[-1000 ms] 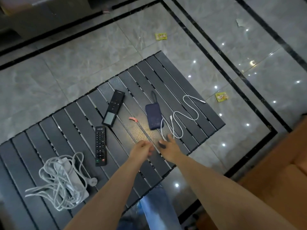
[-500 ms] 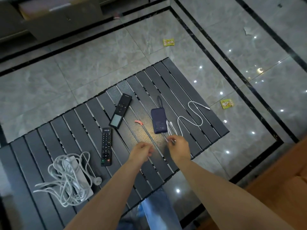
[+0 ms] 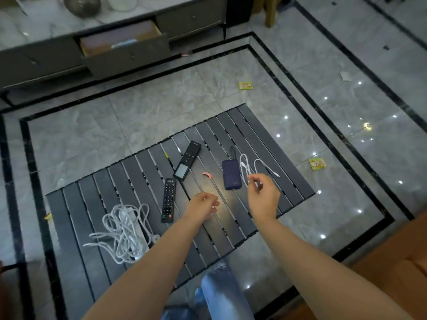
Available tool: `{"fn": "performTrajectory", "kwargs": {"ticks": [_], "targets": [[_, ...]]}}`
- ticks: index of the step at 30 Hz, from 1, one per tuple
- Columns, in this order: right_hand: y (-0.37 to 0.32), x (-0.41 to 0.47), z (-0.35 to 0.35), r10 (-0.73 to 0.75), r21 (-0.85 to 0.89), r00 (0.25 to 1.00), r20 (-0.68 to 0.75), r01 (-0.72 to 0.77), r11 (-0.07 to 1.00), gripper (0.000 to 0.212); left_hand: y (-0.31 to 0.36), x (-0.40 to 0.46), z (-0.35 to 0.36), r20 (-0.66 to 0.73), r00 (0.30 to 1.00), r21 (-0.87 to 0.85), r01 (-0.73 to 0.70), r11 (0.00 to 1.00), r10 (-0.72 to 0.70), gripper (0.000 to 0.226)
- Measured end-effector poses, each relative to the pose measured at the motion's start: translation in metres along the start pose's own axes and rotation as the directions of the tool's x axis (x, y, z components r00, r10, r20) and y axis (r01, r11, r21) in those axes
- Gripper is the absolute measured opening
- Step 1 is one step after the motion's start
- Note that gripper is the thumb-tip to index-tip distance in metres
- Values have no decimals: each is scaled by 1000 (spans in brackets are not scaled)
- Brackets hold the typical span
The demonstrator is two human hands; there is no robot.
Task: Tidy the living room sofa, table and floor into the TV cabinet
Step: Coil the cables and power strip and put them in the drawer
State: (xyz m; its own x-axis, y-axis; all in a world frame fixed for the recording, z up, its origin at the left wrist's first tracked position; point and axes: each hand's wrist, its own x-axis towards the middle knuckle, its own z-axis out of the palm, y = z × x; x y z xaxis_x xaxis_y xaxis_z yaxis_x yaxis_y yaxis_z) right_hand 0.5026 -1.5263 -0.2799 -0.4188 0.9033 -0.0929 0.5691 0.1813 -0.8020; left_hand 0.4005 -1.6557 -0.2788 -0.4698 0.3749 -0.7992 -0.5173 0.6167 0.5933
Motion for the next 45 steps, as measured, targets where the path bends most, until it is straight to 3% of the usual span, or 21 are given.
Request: {"fn": "performTrajectory", "kwargs": {"ticks": [4,7,10,16,18,21,24,27,29,32,37,39,42,45], "targets": [[-40,-24,-17,-41,93,998,-45,45,995,18,9,-36,-11,-21,995,-50,-95,994,94,18],[-72,-45,-35,-85,112,994,-61,92,989,16,14,-63,-18,-105,960,-14,-261,965,258,14],[-103,-66,-53,-143,119,989,-33,146,982,17,30,-93,-27,-170,901,61,-395,917,399,28],[-159,-99,-75,-281,279,950,135,236,931,9,56,-146,-55,-148,845,102,-503,858,513,57],[-176,-107,-79,-327,313,928,176,262,913,6,62,-164,-65,-138,792,167,-573,803,594,51],[-195,-112,-81,-342,397,907,245,228,889,5,65,-186,-78,-120,697,367,-631,684,707,13],[-211,-114,-83,-353,508,876,328,151,848,7,60,-202,-92,-160,624,400,-668,628,765,22],[-222,-111,-85,-374,539,828,418,106,836,9,53,-212,-105,-209,687,257,-648,717,696,27],[-222,-109,-83,-367,519,788,494,72,852,11,50,-219,-112,-249,747,42,-627,778,616,28],[-216,-109,-79,-351,430,748,563,97,897,10,50,-232,-115,-263,804,-228,-588,776,533,31],[-205,-112,-75,-288,345,739,609,80,935,16,42,-242,-119,-385,797,-180,-560,809,466,44],[-207,-113,-77,-326,325,776,540,164,931,11,42,-242,-121,-425,770,-36,-540,841,476,47],[-222,-114,-81,-308,407,802,512,90,909,16,48,-245,-114,-384,732,248,-505,827,563,44],[-234,-114,-82,-305,470,770,560,8,883,13,54,-251,-102,-272,799,174,-508,844,537,37]]}}
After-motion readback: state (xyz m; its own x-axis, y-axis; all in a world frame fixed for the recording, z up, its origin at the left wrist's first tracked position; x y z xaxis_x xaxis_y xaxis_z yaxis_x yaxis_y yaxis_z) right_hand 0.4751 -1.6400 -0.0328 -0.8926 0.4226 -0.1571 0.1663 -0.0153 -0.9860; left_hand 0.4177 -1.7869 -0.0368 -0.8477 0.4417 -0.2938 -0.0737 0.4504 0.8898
